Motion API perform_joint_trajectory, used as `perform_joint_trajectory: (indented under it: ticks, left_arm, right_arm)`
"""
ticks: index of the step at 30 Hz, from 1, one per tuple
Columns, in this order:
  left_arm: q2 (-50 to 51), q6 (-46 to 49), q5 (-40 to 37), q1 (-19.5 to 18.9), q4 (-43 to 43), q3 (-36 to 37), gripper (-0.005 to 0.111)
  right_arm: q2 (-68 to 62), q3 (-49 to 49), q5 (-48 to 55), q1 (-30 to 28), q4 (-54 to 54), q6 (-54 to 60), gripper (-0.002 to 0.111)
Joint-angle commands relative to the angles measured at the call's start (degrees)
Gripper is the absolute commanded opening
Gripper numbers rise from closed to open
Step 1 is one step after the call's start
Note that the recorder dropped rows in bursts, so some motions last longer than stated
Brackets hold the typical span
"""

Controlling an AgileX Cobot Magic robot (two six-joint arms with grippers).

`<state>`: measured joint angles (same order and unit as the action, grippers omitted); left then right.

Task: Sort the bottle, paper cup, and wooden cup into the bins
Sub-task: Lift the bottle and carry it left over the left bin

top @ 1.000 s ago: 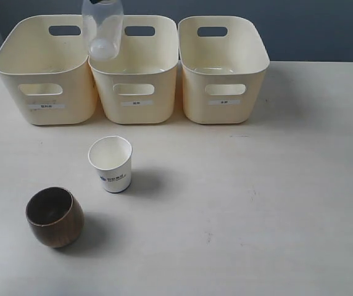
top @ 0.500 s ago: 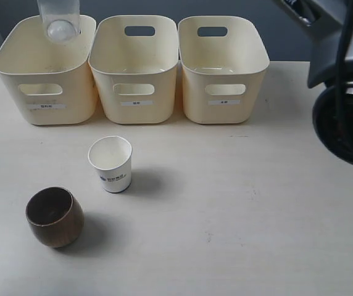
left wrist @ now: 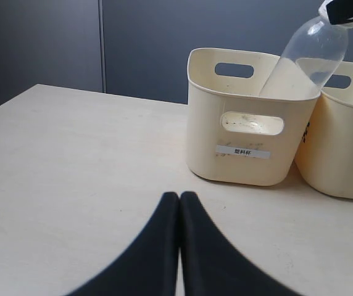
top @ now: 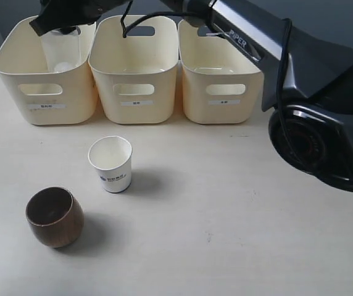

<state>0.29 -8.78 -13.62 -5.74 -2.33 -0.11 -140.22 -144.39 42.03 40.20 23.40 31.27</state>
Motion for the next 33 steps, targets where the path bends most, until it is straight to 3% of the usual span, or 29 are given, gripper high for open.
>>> perform_joint_trajectory:
  ticks: [1,10,12,15,22,27,31,33]
  left_arm:
    - [-0.29,-0.08,0.36,0.22,-0.06,0.11,0.0]
    - [-0.29,-0.08,0.36,0.22,-0.06,0.11,0.0]
    - [-0.29,-0.08,0.36,0.22,-0.06,0.11,0.0]
    - [-0.29,-0.08,0.36,0.22,-0.06,0.11,0.0]
    - [-0.29,-0.08,0.36,0.22,-0.06,0.11,0.0]
    - [-0.29,-0.08,0.36,0.22,-0.06,0.11,0.0]
    - [-0.29,-0.08,0.36,0.22,-0.06,0.11,0.0]
    - [-0.29,-0.08,0.36,0.22,-0.06,0.11,0.0]
  right_arm:
    - [-0.33,-0.48,-1.6,-0.11,0.41,0.51,-0.001]
    - [-2.64,-0.48,-2.84,-0.11,0.51,0.51,-0.001]
    - [-3.33,-0.48,-2.82,-0.11,0.73,0.51,0.006]
    - [-3.44,-0.48,-2.84,-0.11,0.73,0.51,0.025]
    - [-3.09,-0.48,-2.74,-0.11,0.73,0.51,0.027]
    - [-2.85,-0.48,-2.63,-0.11,0.73,0.68,0.046]
    - [-1.79,-0.48,-3.12,-0.11,0.73,0.68,0.046]
    - [-1.18,-0.48,-3.12,-0.11,0.73,0.75,0.053]
